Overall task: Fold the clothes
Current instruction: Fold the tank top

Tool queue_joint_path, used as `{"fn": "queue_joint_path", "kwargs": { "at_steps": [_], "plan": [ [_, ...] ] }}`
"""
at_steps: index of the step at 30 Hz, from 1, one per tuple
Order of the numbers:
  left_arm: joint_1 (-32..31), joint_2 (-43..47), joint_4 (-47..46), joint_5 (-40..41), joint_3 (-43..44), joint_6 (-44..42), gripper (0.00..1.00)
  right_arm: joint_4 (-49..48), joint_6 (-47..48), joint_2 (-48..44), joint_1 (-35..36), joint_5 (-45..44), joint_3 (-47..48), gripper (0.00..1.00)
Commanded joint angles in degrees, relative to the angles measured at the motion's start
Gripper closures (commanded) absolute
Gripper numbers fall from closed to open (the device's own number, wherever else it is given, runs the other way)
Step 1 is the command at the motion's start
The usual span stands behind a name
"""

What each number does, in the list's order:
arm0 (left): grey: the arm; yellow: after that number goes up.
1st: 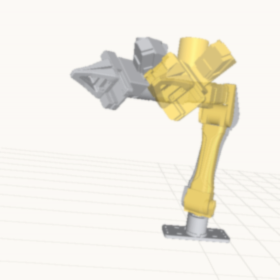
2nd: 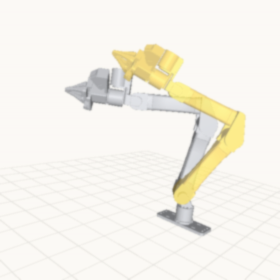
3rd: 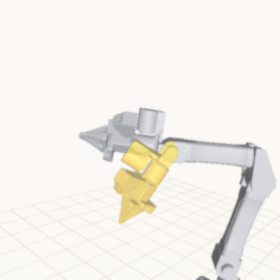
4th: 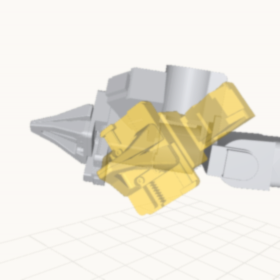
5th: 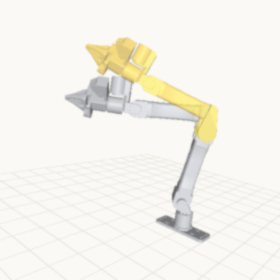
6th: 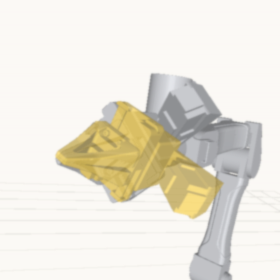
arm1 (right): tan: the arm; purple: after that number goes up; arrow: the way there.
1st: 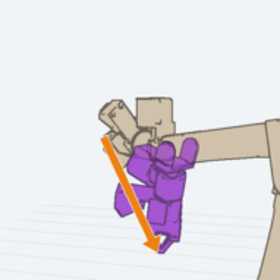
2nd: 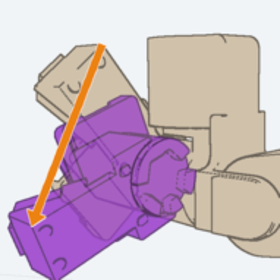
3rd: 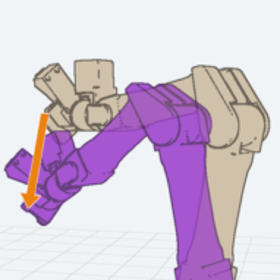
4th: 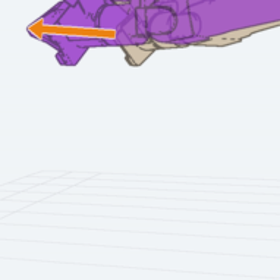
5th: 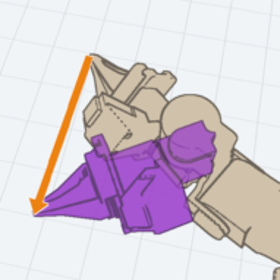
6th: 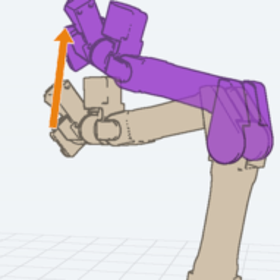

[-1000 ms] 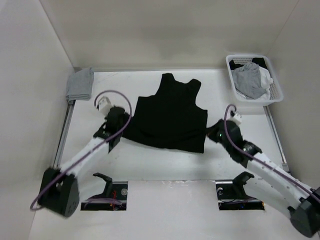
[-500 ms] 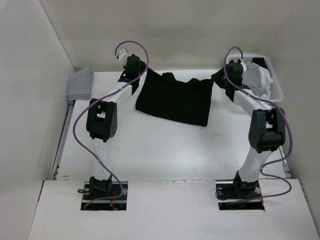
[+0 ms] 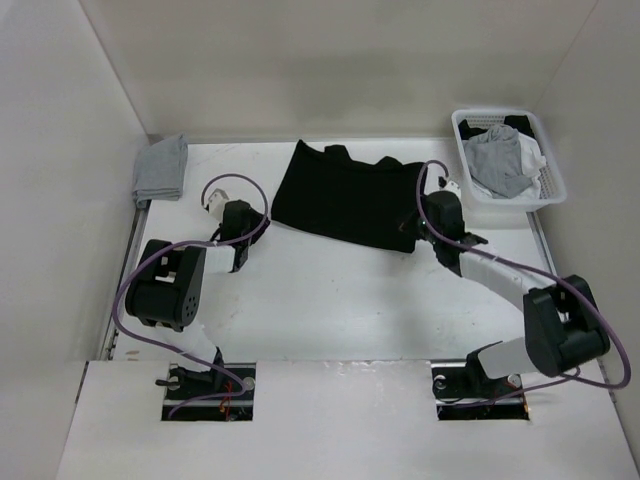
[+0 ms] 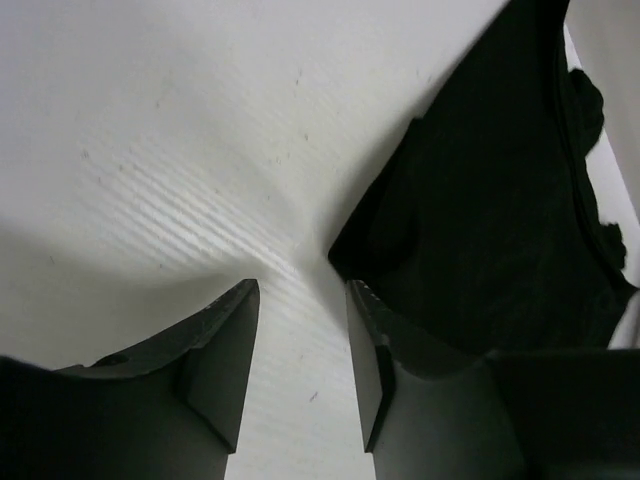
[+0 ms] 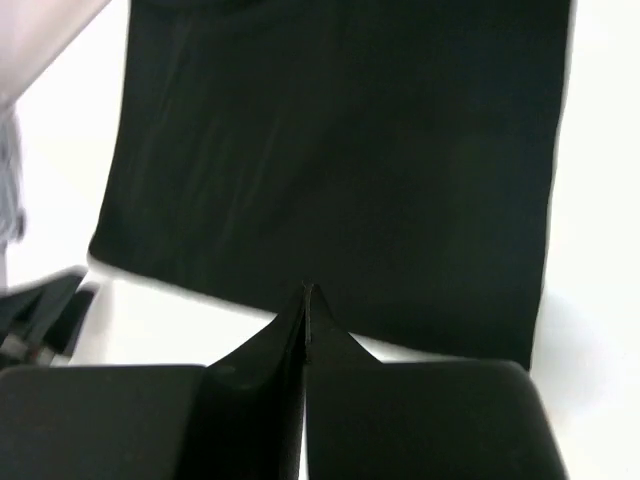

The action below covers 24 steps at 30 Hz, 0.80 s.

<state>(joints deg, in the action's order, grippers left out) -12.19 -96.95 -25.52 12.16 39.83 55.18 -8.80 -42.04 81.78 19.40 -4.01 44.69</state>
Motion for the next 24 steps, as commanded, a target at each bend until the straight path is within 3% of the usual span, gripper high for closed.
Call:
{"fn": "queue_joint_path", "kwargs": {
  "at_steps": [1,9,17,24],
  "plan": [
    [1.16,0.89,-13.13,-8.1,-3.44,5.54,0.6,-7.2,-0.41,-5.65,0.94,-1.79,-5.21,0.97],
    [0.63,-1.05,-22.55,-11.11,-6.88,7.49,0.59,-7.55,-0.41,-11.55,1.65,-0.65,-13.92,0.91],
    [1.51,-8.69,-22.03,-10.67,-1.69,7.84,0.71,-7.9,-0.41,-11.9,0.95,0.14,-14.98,0.88],
    [1.68,-9.84,-20.01,-8.12,0.68,7.66,0.76,-9.22,-1.9,-10.59,0.95,-0.47,-17.87,0.75]
  ]
}}
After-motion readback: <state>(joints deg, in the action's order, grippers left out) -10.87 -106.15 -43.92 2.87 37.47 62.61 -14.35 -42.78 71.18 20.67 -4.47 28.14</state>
